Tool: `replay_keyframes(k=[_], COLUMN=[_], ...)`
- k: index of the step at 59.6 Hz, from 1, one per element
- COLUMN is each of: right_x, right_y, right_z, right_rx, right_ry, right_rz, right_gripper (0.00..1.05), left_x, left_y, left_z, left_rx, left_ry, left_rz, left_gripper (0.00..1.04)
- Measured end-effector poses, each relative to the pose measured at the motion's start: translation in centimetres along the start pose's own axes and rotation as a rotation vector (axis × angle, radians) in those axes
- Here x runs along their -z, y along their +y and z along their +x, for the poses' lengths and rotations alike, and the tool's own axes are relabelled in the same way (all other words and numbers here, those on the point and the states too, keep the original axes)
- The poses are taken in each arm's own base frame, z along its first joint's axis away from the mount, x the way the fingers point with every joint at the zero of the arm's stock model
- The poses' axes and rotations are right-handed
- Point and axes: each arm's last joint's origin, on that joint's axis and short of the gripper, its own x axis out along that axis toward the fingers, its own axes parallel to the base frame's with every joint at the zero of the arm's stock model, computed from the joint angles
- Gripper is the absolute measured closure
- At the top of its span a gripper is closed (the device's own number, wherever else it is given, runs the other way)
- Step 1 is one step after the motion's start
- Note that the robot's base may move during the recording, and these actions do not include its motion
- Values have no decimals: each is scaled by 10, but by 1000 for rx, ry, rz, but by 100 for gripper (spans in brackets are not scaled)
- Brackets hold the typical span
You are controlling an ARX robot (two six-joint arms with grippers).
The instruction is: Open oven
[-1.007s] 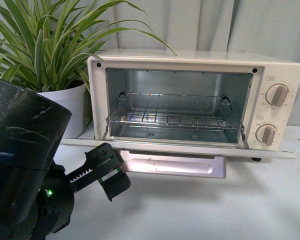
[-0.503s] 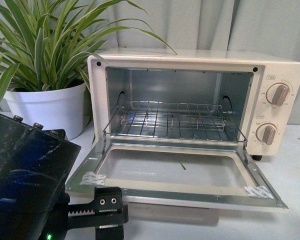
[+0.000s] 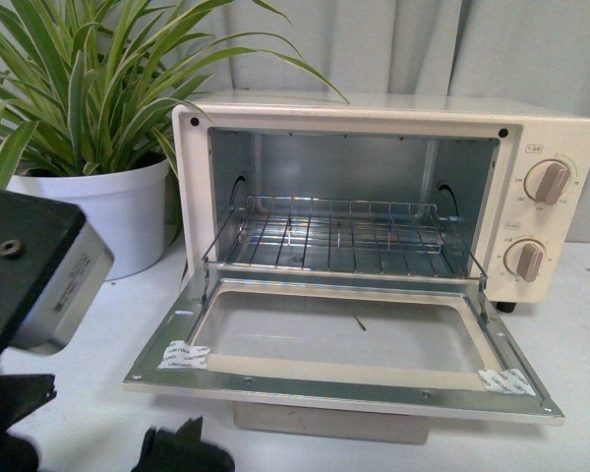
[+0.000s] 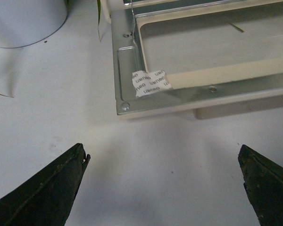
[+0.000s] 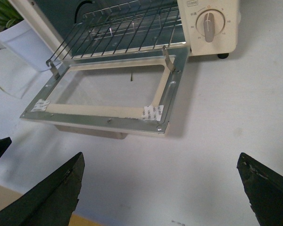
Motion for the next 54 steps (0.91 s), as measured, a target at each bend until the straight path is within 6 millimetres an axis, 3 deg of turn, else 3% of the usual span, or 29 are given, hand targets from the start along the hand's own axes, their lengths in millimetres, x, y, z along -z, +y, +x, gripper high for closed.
replay_keyframes(k=[9, 23, 33, 48, 51, 54], right_x=[17, 38, 44, 43, 45, 50], right_y=[3, -2, -6, -6, -6, -4], right_z=[-20, -37, -36, -37, -34, -31], right_rx=[-13, 4, -1, 6, 125, 232], right_ry=[-9, -36, -71, -107, -200, -292], right_rz=[-36, -51, -67, -85, -170, -224], right_gripper=[9, 9, 9, 9, 16, 25], left_x=[10, 26, 30, 34, 35, 37], left_y=[20, 51, 64, 73, 73, 74], left_z=[-38, -71, -83, -85, -85, -86], left_rx=[-77, -162, -183, -220, -215, -177], left_ry=[-128, -185, -217, -208, -211, -277], left_rz=[-29, -79, -143, -207, -207, -206], left_gripper=[7, 7, 7, 7, 7, 15])
